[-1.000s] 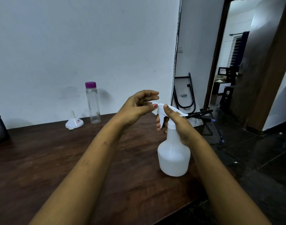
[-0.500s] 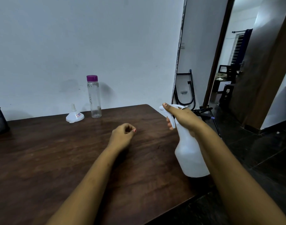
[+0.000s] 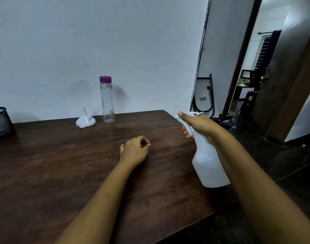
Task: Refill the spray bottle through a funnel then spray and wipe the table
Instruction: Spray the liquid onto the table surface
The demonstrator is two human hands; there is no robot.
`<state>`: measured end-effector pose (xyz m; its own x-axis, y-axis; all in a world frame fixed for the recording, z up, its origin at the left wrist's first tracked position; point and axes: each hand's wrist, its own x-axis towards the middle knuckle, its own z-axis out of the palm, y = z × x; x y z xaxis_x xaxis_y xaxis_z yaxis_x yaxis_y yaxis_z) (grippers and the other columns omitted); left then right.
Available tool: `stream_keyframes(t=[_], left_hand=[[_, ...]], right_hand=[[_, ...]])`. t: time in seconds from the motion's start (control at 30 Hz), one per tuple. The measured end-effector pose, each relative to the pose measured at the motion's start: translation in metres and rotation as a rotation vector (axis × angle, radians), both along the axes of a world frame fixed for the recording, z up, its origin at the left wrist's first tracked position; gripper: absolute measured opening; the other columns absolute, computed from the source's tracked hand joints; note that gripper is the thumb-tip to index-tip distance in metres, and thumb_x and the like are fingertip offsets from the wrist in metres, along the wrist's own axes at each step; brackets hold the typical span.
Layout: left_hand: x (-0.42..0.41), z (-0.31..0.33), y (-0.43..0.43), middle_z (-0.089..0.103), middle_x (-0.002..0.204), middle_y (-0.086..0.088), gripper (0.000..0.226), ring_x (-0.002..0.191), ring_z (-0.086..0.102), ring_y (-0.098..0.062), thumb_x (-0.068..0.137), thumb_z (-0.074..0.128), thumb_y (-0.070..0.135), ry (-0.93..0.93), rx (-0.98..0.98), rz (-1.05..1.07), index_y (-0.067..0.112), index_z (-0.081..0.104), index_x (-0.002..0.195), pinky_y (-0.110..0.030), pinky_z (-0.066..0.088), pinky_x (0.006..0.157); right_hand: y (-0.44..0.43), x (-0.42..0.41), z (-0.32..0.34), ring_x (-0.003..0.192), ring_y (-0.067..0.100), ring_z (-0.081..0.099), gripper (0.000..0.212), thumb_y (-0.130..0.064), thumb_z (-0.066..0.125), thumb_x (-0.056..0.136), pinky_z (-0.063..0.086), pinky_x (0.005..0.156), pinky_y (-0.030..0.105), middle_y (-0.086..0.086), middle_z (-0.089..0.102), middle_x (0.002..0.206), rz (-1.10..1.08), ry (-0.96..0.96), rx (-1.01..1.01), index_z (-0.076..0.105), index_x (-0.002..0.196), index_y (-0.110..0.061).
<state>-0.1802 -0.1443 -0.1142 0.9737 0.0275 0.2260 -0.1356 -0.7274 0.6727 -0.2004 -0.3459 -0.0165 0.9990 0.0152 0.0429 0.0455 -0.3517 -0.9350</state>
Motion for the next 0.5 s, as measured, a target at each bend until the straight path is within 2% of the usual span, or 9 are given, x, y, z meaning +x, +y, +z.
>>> stream_keyframes(t=[0.13,0.2,0.3,0.4,0.5], left_hand=[[-0.0010,-0.0004,0.0003,0.063,0.099,0.009,0.005,0.105,0.056,-0.017,0.090,0.053,0.036,-0.006,0.000,0.004,0.034,0.058,0.088,-0.051,0.026,0.109],[-0.0011,-0.0007,-0.0001,0.064,0.103,0.007,0.006,0.106,0.055,-0.017,0.090,0.053,0.036,-0.012,0.004,0.006,0.033,0.059,0.089,-0.052,0.022,0.111],[-0.0025,-0.0015,-0.0003,0.063,0.105,0.008,0.006,0.108,0.054,-0.018,0.090,0.053,0.036,-0.014,0.004,0.001,0.034,0.058,0.089,-0.052,0.020,0.111],[-0.0030,-0.0024,-0.0009,0.063,0.108,0.008,0.008,0.111,0.052,-0.018,0.091,0.052,0.036,-0.015,0.003,0.007,0.032,0.059,0.091,-0.052,0.015,0.113],[-0.0017,-0.0014,-0.0005,0.062,0.110,0.008,0.011,0.112,0.052,-0.017,0.091,0.051,0.036,-0.026,-0.001,0.009,0.031,0.060,0.095,-0.053,0.011,0.114]], right_hand=[[-0.0010,-0.0016,0.0014,0.068,0.018,0.060,0.031,-0.049,0.053,0.092,0.053,0.054,0.023,0.009,0.061,0.081,0.007,0.043,0.014,0.067,0.101,-0.022],[-0.0022,-0.0029,0.0015,0.072,0.020,0.064,0.029,-0.053,0.053,0.090,0.055,0.057,0.025,0.009,0.066,0.085,0.017,0.072,0.024,0.066,0.095,-0.027],[-0.0003,-0.0015,-0.0008,0.070,0.019,0.061,0.032,-0.049,0.054,0.091,0.055,0.059,0.026,0.010,0.063,0.081,0.010,0.022,0.029,0.067,0.102,-0.022],[0.0031,-0.0001,-0.0027,0.067,0.017,0.058,0.024,-0.046,0.054,0.092,0.053,0.060,0.026,0.008,0.059,0.079,0.005,-0.011,-0.019,0.065,0.090,-0.025],[0.0038,-0.0018,0.0005,0.069,0.017,0.063,0.029,-0.050,0.054,0.091,0.055,0.054,0.023,0.009,0.065,0.082,0.007,0.019,0.006,0.065,0.084,-0.025]])
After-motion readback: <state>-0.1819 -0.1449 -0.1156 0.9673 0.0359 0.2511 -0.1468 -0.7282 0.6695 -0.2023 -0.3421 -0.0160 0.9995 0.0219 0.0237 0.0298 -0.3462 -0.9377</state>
